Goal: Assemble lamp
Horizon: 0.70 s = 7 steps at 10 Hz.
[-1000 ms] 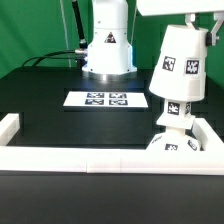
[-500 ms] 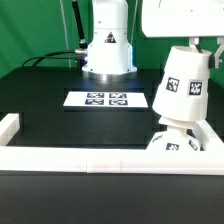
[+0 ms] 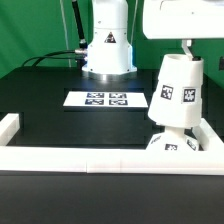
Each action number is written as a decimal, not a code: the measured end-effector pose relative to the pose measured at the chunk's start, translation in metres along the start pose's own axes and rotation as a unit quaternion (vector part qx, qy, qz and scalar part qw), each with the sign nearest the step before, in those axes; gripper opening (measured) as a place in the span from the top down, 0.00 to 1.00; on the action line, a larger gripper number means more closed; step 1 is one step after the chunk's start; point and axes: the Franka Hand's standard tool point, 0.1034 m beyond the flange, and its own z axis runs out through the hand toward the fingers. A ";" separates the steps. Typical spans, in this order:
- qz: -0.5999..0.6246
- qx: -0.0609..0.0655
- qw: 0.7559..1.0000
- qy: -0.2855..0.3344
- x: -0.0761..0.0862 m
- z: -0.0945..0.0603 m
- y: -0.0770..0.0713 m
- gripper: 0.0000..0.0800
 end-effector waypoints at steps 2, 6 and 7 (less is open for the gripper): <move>0.000 0.001 1.000 0.001 0.001 -0.001 -0.001 0.32; 0.014 -0.003 1.000 -0.014 -0.010 -0.022 0.014 0.13; 0.024 -0.010 0.999 -0.030 -0.016 -0.034 0.017 0.13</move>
Offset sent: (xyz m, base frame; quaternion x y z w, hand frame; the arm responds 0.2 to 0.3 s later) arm -0.0283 -0.0167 0.0159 -0.0163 -0.0353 0.0029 0.9992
